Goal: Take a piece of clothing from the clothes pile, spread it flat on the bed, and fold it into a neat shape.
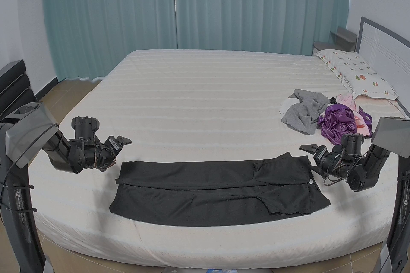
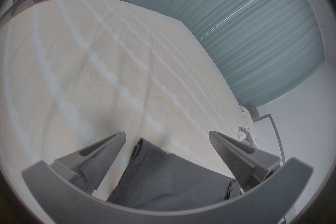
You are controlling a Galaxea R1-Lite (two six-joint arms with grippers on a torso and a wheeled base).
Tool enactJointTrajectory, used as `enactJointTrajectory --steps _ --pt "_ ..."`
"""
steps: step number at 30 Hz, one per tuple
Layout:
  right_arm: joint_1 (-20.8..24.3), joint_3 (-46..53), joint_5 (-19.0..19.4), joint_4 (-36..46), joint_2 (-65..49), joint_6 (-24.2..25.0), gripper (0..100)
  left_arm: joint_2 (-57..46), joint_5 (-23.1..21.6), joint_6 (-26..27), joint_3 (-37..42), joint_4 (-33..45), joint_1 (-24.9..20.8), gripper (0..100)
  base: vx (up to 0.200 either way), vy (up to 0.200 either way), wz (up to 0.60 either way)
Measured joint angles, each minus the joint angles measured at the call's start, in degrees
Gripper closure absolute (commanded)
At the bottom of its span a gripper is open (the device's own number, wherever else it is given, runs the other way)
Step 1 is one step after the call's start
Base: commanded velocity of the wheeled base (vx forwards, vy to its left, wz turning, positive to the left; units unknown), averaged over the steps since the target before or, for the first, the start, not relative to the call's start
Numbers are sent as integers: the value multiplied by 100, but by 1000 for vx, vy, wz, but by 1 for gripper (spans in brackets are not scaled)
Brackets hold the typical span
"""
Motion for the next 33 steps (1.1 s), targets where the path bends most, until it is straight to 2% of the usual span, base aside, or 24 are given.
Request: enactJointTrajectory --steps 9,30,31,33 --pt "2 0 0 -299 151 216 0 324 0 -22 -510 230 -94 0 0 0 0" --pt "44 193 -29 -553 276 208 0 477 57 20 -474 219 -218 0 0 0 0" --pt "44 193 -29 -553 278 208 0 477 60 27 -444 219 -224 100 0 0 0" --pt "44 193 -29 -553 278 207 0 477 60 33 -402 222 -227 100 0 0 0"
